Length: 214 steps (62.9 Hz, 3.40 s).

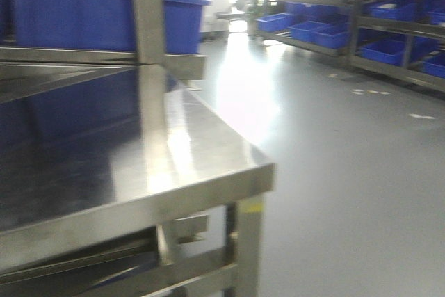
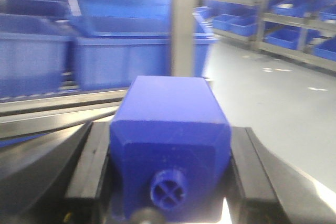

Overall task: Pick and sort blue part to right shelf
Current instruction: 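Drive the base away from the table holding both bottles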

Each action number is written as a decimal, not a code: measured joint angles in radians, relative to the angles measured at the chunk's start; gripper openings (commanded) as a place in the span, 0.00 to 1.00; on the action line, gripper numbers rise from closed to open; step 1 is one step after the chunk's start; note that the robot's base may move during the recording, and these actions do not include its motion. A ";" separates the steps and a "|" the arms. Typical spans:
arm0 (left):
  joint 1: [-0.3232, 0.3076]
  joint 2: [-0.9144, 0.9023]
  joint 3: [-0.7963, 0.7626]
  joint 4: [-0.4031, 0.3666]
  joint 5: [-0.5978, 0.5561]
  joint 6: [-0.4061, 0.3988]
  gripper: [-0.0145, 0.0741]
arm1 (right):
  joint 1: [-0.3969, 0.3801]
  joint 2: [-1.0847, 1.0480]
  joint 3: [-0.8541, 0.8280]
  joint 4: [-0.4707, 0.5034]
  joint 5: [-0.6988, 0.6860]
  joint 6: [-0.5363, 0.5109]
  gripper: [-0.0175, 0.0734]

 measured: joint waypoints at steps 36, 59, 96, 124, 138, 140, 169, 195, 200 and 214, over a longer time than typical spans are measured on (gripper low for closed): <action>0.000 0.000 0.000 0.000 0.000 -0.002 0.56 | 0.000 0.000 0.000 0.000 0.000 0.000 0.66; 0.000 0.000 0.000 0.000 0.000 -0.002 0.56 | 0.000 0.000 0.000 0.000 0.000 0.000 0.66; 0.000 0.000 0.000 0.000 0.000 -0.002 0.56 | 0.000 0.000 0.000 0.000 0.000 0.000 0.66; 0.000 0.000 0.000 0.000 0.000 -0.002 0.56 | 0.000 0.000 0.000 0.000 0.000 0.000 0.66; 0.000 0.000 0.000 0.000 0.000 -0.002 0.56 | 0.000 0.000 0.000 0.000 0.000 0.000 0.66; 0.000 0.000 0.000 0.000 0.000 -0.002 0.56 | 0.000 0.000 0.000 0.000 0.000 0.000 0.66; 0.000 0.000 0.000 0.000 0.000 -0.002 0.56 | 0.000 0.000 0.001 0.000 0.000 0.000 0.66; 0.000 0.000 0.000 0.000 0.000 -0.002 0.56 | 0.000 0.000 0.001 0.000 0.000 0.000 0.66; 0.000 0.000 0.000 0.000 0.000 -0.002 0.56 | 0.000 0.000 0.001 0.000 0.000 0.000 0.66; 0.000 0.000 0.000 0.000 0.000 -0.002 0.56 | 0.000 0.000 0.001 0.000 0.000 0.000 0.66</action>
